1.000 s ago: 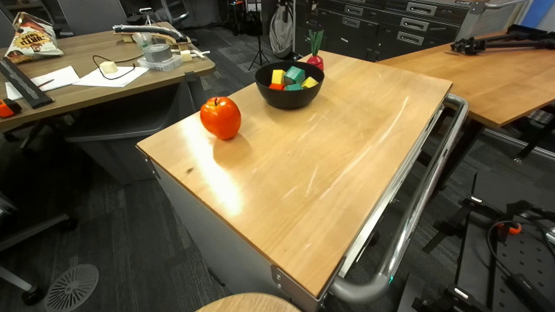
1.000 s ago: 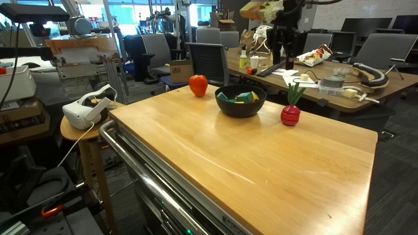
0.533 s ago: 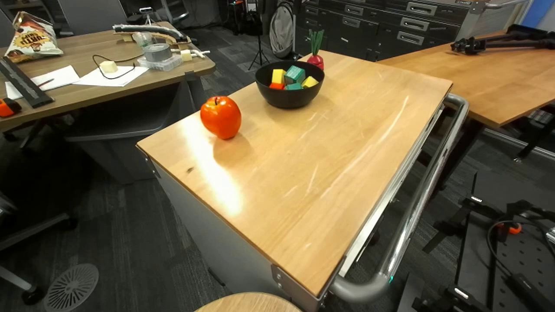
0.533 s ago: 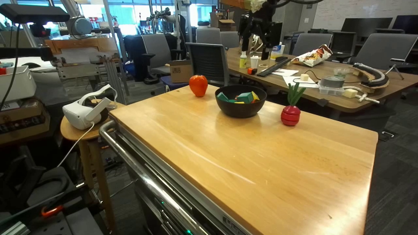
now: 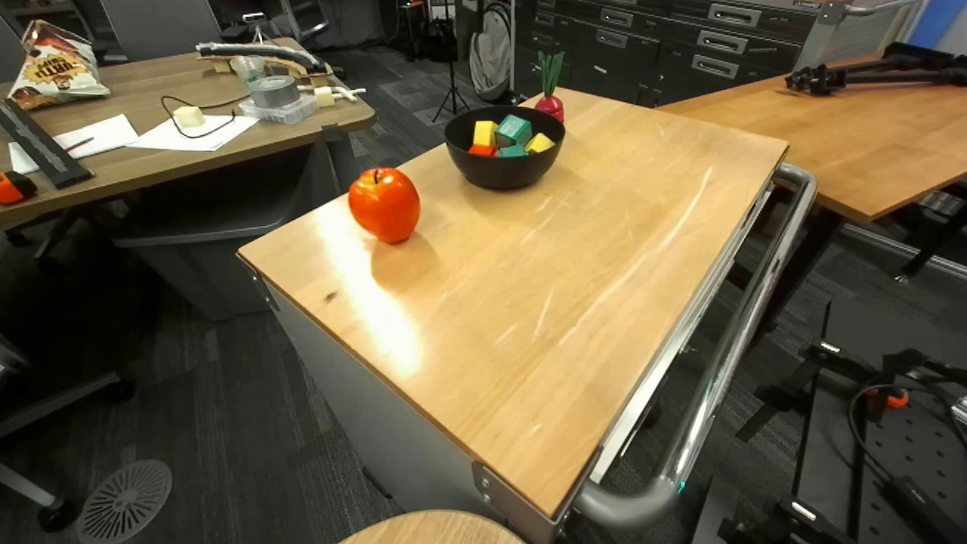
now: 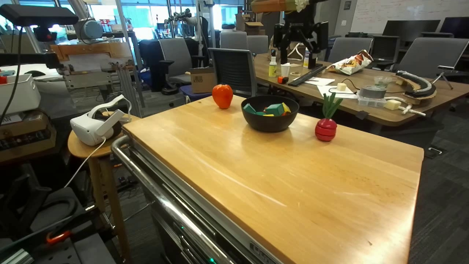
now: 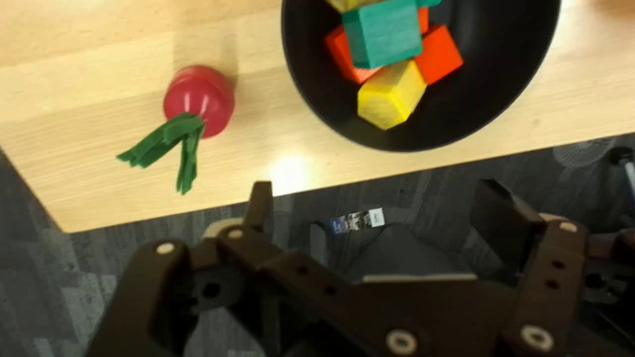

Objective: Take most of the objects from the bowl one at a time and put them on the table, then move the apple to the right, then take the block from the bowl and put it on the table

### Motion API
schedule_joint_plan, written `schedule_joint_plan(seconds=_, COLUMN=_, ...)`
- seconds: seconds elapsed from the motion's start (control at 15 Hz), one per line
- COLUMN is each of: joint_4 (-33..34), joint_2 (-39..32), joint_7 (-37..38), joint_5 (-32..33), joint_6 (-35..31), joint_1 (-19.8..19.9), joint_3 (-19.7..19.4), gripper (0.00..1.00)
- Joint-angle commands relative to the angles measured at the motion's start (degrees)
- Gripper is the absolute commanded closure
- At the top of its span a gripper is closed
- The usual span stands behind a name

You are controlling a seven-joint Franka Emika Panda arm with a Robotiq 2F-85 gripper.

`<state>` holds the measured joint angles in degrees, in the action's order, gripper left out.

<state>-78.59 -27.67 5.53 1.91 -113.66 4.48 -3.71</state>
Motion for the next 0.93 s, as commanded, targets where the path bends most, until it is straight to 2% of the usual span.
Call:
schedule_joint_plan(seconds=0.0, joint_4=0.18, joint_2=-0.23, joint_7=1.17, joint_5=1.11, joint_6=-1.28, joint_1=-0.62, joint_3=-0.67, gripper=0.0)
schedule_joint_plan(seconds=0.2, joint_4=0.17, joint_2=-0.64, joint_7=2.54, joint_5=1.99, joint_6=-2.5, joint_1=-1.41, joint_3=-1.11, gripper=0.0)
schedule_joint_plan(seconds=0.33, joint_4=-0.1, joint_2=-0.54, joint_7=-1.86, joint_5=0.14, joint_6=-0.2, joint_1=-0.41, joint_3=0.27, gripper=0.0)
schedule_joint_plan(seconds=0.73, joint_4=0.5, joint_2=-1.28, joint_7=-16.98, joint_5=-1.94, joint_6=13.08, joint_1=1.51, joint_3=2.54, gripper=0.0)
schedule_joint_plan(seconds=0.87, joint_4=0.97, joint_2=-1.89, joint_7=-18.66, joint_5=-1.17, joint_6=15.07, joint_1=1.27, joint_3=2.39, gripper=0.0)
